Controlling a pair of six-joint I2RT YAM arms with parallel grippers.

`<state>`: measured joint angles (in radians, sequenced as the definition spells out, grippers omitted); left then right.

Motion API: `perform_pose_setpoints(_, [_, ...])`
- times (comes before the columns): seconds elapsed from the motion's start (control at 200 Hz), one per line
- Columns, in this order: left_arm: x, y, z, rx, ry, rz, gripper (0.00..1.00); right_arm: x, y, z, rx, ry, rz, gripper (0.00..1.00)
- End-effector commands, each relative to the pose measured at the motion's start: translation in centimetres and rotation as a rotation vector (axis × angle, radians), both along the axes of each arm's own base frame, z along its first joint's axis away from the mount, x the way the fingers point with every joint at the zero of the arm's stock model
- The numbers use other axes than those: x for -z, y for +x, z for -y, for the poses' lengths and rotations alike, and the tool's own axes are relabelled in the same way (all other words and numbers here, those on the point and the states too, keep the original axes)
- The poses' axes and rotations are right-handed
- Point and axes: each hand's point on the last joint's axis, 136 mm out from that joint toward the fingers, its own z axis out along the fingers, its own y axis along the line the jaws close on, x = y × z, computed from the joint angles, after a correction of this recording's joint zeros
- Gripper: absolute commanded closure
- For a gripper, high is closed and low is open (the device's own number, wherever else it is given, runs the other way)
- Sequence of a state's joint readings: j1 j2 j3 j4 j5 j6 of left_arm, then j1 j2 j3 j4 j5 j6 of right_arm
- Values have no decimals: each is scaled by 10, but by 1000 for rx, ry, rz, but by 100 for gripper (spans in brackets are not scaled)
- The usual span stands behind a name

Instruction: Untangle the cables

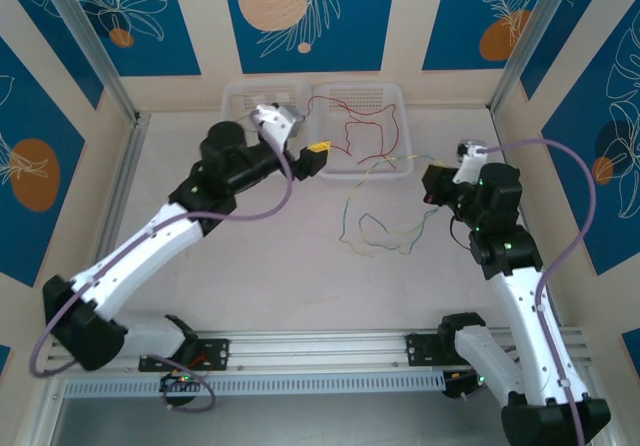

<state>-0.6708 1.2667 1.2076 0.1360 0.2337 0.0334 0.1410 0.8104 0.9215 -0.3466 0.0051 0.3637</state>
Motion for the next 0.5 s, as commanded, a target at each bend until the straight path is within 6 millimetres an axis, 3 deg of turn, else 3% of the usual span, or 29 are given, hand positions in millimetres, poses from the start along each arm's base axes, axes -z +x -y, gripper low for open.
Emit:
perform_pose_setpoints(0.0, [1,-48,7,214,-26,82,17,-32,0,-41,-179,-46,112,100])
perform_pose_setpoints(0.07, [14,-78,2,310,-16,107,16,-37,2,-60,-243,-69,140,100])
perform_pose_setpoints(0.195, [26,-107,-10,373,-57,115,5,-50,7,-83,-297,-44,178,100])
perform_pose_setpoints(0.39, [43,-114,-5,440,-35,36,3,-57,12,-117,-354,-37,223,100])
perform_pose_setpoints(0.495, [62,-101,10,461,-7,-32,4,-63,14,-128,-366,14,235,100])
